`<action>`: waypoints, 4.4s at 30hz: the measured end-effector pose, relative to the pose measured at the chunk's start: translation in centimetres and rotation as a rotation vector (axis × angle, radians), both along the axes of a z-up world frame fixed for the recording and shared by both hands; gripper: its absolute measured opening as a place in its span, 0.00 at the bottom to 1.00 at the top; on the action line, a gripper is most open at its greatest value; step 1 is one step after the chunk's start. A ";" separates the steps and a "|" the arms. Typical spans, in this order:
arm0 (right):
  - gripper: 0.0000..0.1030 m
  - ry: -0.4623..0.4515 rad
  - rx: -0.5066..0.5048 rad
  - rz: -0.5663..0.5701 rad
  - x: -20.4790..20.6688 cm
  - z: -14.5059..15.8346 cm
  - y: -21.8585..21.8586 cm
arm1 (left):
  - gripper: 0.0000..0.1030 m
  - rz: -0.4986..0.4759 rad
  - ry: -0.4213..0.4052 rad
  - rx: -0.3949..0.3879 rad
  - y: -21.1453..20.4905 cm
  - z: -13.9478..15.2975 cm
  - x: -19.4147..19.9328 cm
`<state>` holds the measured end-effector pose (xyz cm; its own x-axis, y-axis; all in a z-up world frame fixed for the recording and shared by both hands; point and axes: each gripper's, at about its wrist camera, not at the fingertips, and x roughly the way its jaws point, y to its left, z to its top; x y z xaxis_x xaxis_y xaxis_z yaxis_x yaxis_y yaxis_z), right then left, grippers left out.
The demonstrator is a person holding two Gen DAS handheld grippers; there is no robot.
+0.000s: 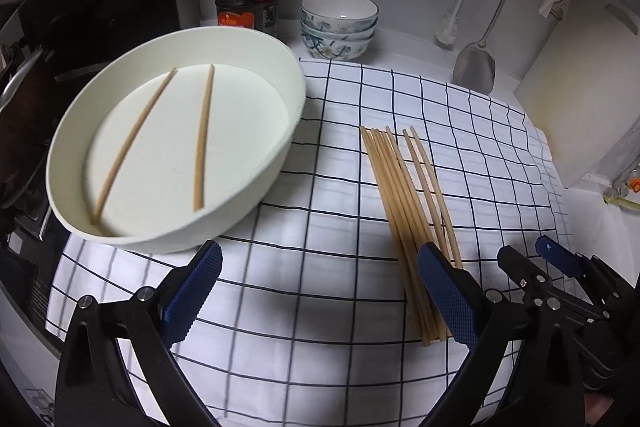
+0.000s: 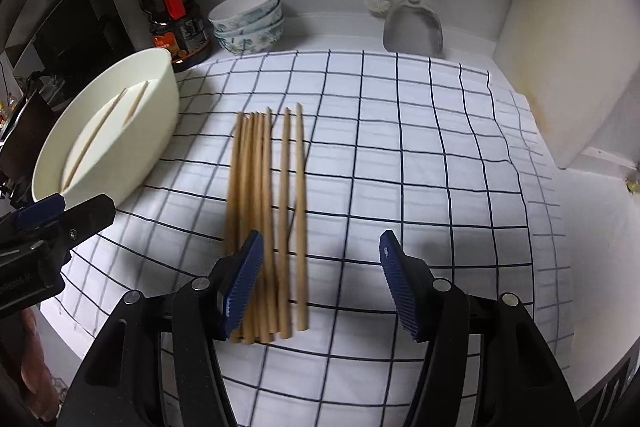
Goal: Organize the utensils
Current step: 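Move the right gripper back over the chopstick row, then close the right gripper on another wooden chopstick and lift it, then carry the chopstick in the right gripper into the white basin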
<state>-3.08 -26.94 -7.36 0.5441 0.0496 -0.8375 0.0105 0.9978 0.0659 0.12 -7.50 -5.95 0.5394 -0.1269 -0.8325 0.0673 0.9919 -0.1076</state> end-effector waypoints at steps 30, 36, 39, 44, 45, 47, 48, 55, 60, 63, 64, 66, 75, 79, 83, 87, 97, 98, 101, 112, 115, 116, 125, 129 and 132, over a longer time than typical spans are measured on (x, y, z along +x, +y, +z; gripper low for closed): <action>0.56 -0.015 -0.064 0.143 3.8 -6.4 0.0 | 0.94 0.103 0.052 0.036 -2.7 -7.3 1.7; 0.55 -0.023 -0.068 0.138 3.8 -6.6 -0.7 | 0.94 0.100 0.050 0.035 -3.0 -7.6 2.0; 0.55 -0.024 -0.067 0.115 3.9 -6.6 -1.6 | 0.94 0.095 0.054 0.044 -3.5 -7.9 2.1; 0.55 -0.021 -0.057 0.088 3.8 -6.6 -2.7 | 0.94 0.084 0.046 0.031 -4.3 -7.9 2.4; 0.55 -0.020 -0.054 0.086 3.8 -6.6 -2.9 | 0.94 0.079 0.043 0.030 -4.5 -7.9 2.5; 0.55 -0.021 -0.054 0.085 3.8 -6.6 -2.9 | 0.94 0.070 0.041 0.041 -4.9 -7.9 2.7; 0.55 -0.021 -0.054 0.085 3.8 -6.6 -2.9 | 0.94 0.067 0.036 0.045 -4.9 -7.9 2.8; 0.55 -0.021 -0.050 0.080 3.9 -6.6 -3.1 | 0.95 0.081 0.039 0.050 -3.8 -8.5 2.8; 0.55 -0.021 -0.049 0.078 4.0 -6.6 -3.0 | 0.95 0.081 0.036 0.056 -3.4 -8.5 2.7; 0.55 -0.020 -0.051 0.084 4.2 -6.6 -2.9 | 0.95 0.081 0.039 0.057 -3.6 -8.6 2.9; 0.55 -0.020 -0.052 0.086 4.3 -6.6 -2.8 | 0.95 0.081 0.039 0.059 -3.7 -8.6 3.1; 0.55 -0.020 -0.058 0.093 4.5 -6.6 -2.6 | 0.95 0.080 0.046 0.066 -4.0 -8.6 3.4; 0.55 -0.015 -0.061 0.103 5.0 -6.6 -2.7 | 0.95 0.052 0.077 0.118 -5.2 -8.9 4.0; 0.55 -0.017 -0.063 0.104 5.0 -6.7 -2.9 | 0.93 0.059 0.069 0.118 -4.7 -9.0 3.8; 0.55 -0.027 -0.060 0.110 5.5 -6.7 -2.5 | 0.78 0.050 0.052 0.117 -5.1 -8.7 4.0; 0.50 -0.035 -0.056 0.149 6.2 -6.8 -1.9 | 0.57 0.024 0.040 0.113 -5.8 -8.2 4.3; 0.06 -0.024 -0.054 0.216 6.4 -6.4 -0.6 | 0.07 -0.016 0.044 0.091 -6.1 -7.8 3.9; 0.06 -0.021 -0.045 0.210 6.3 -6.4 -0.8 | 0.07 -0.021 0.047 0.086 -6.0 -7.8 3.8; 0.06 -0.007 -0.013 0.184 6.0 -6.4 -1.2 | 0.07 -0.050 0.064 0.071 -5.8 -7.7 3.6; 0.06 -0.014 0.118 0.053 2.8 -2.9 -2.1 | 0.07 -0.149 0.056 0.012 -3.6 -3.2 2.1; 0.06 -0.039 0.134 0.044 2.5 -1.0 -1.1 | 0.07 -0.154 0.025 -0.003 -1.9 -1.0 2.1; 0.06 -0.054 0.140 0.044 2.5 -0.2 -0.5 | 0.07 -0.152 0.014 -0.007 -1.3 -0.2 2.1; 0.06 -0.137 0.182 0.125 5.3 4.8 7.0 | 0.07 -0.051 -0.045 -0.007 8.1 3.9 4.5; 0.06 -0.141 0.195 0.178 7.6 5.1 11.7 | 0.07 0.002 -0.059 0.016 12.7 4.2 5.9; 0.06 -0.130 0.212 0.211 9.2 4.9 15.1 | 0.07 0.030 -0.051 0.020 15.4 3.7 7.1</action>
